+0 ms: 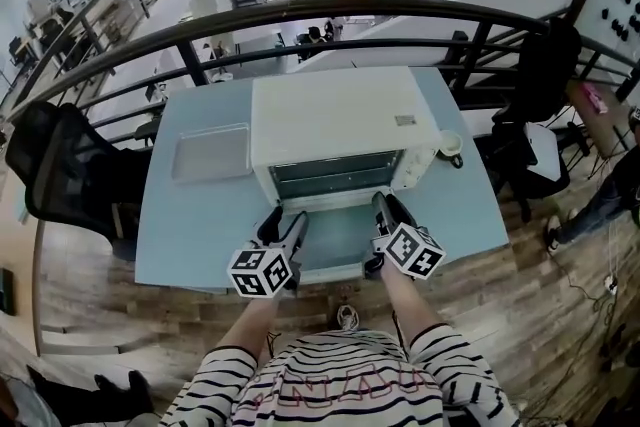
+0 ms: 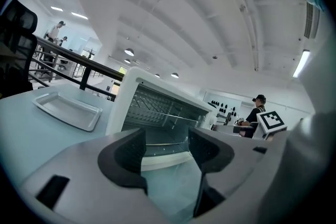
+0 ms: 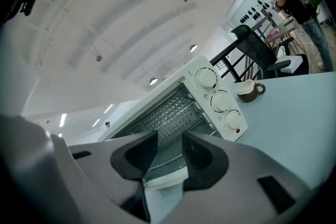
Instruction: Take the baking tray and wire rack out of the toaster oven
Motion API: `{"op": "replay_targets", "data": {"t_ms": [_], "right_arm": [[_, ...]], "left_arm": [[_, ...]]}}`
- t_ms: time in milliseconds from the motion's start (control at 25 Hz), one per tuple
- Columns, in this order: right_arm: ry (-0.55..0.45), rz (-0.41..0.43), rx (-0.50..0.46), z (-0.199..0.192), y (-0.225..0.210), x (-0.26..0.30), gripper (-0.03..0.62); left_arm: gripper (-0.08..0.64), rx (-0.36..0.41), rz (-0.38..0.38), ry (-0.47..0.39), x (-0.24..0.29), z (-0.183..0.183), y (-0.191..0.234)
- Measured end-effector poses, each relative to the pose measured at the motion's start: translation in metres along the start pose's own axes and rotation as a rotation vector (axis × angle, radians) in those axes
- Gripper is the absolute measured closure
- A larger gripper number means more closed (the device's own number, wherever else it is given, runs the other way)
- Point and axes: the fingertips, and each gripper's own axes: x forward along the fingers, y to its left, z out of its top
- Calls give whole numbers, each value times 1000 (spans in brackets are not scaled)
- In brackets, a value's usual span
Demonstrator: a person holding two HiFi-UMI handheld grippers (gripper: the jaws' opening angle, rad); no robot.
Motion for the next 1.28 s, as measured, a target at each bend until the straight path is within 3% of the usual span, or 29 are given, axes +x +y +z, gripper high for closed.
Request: {"op": "replay_targets", "data": {"t_ms": [200, 560, 840, 1080, 1280], "right_arm": [[11, 36, 44, 10, -12, 32, 442], [-26, 135, 262, 32, -12, 87, 459], [-22, 129, 397, 32, -19, 119, 469], [-31, 132, 463, 34, -22, 136, 478], [-31, 163, 468, 37, -17, 137, 538]], "left_arm": [[290, -24, 29, -13, 32, 6, 8], [290, -131, 84, -36, 71, 11, 22], [290, -202, 107, -62, 85, 12, 31], [290, -238, 117, -70, 93, 15, 40], [290, -319, 109, -96, 100, 16, 44]]}}
